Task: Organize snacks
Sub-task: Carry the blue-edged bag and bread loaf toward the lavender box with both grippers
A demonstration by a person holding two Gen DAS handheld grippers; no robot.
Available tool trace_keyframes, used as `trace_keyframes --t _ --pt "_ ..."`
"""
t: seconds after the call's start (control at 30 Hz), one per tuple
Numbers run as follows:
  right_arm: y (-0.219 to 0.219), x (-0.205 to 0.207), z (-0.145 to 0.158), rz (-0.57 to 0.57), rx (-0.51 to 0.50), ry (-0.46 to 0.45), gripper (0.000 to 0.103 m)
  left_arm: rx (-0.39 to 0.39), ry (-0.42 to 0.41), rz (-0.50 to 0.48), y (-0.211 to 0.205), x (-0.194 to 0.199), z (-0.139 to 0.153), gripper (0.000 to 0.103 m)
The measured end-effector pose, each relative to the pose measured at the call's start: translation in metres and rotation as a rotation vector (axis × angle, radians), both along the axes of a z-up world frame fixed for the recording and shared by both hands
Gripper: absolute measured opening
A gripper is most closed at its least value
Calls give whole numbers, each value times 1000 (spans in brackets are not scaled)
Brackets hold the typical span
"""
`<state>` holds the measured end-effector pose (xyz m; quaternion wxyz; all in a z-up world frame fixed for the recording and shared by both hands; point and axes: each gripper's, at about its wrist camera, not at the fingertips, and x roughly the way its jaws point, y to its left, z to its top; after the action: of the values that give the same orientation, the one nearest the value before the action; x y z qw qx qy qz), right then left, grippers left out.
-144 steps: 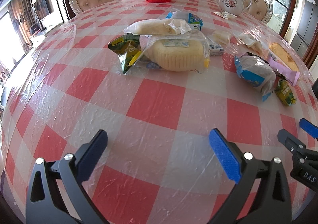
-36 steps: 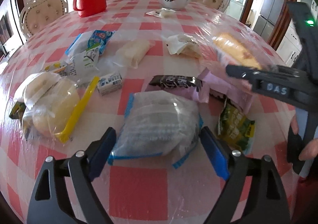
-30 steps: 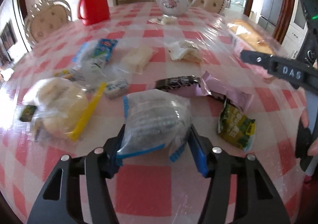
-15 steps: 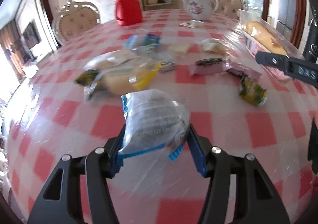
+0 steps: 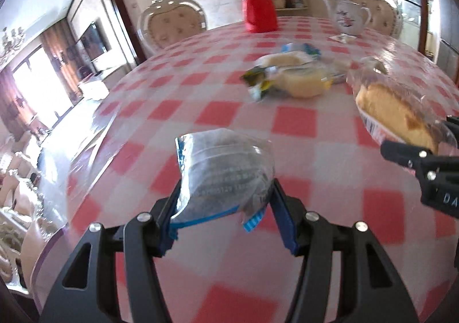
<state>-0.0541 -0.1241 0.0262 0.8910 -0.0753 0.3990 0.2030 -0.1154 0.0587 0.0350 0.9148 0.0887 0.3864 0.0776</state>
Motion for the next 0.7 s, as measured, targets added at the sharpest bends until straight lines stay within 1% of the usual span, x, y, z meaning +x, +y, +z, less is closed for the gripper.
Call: trace_keyframes --t 0.2,0.53,0.7 --pt "47 -17 0 103 -20 3 50 -10 5 83 47 -27 2 58" --pt "101 -25 7 187 -39 -14 50 -29 -12 162 85 -51 8 58" --pt "131 -42 14 258 -39 -33 50 -29 -25 229 110 -70 13 58"
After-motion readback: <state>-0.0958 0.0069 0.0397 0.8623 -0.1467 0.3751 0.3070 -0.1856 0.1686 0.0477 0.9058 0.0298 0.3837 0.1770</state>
